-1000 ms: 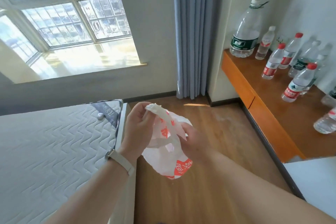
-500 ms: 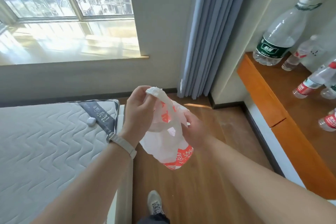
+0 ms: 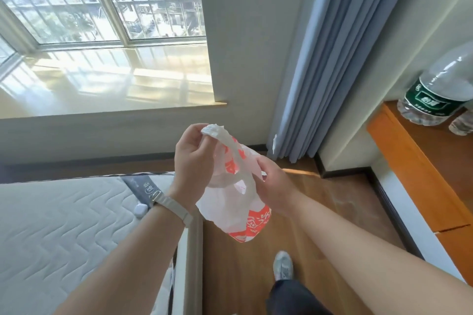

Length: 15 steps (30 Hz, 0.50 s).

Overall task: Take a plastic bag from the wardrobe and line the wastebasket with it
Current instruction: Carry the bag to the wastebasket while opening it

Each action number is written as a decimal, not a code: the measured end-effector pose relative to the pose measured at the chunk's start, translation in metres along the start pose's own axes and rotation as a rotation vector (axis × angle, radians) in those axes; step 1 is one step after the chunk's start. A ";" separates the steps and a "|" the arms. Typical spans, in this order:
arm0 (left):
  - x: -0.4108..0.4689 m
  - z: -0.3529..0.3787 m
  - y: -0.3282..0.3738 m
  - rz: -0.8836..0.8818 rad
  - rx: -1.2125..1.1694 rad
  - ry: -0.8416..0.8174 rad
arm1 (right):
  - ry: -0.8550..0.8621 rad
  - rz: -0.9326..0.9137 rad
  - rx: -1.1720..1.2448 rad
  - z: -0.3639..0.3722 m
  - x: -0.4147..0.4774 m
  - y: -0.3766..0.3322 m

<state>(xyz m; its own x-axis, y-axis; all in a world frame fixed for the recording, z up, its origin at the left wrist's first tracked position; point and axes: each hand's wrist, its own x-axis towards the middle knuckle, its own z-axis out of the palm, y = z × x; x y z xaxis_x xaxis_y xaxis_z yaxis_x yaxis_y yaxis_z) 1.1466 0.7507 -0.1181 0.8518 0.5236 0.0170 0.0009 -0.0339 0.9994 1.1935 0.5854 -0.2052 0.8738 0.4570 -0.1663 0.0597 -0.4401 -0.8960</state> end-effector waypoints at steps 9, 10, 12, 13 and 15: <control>0.122 0.052 -0.003 -0.031 0.082 0.143 | -0.151 -0.061 0.082 -0.044 0.143 0.006; 0.135 0.061 0.001 -0.039 0.088 0.163 | -0.176 -0.065 0.086 -0.053 0.159 0.005; 0.161 0.079 0.009 -0.037 0.130 0.186 | -0.217 -0.078 0.084 -0.070 0.189 0.004; 0.173 0.087 0.013 -0.025 0.152 0.198 | -0.231 -0.091 0.081 -0.080 0.203 0.003; 0.196 0.103 0.019 0.001 0.172 0.224 | -0.255 -0.124 0.084 -0.097 0.231 0.001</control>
<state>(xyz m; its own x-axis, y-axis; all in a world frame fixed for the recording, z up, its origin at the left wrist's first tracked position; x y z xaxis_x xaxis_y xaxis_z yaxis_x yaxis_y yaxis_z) 1.3673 0.7648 -0.0989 0.7148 0.6980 0.0435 0.1052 -0.1688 0.9800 1.4426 0.6153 -0.2044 0.7119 0.6878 -0.1420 0.1088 -0.3077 -0.9452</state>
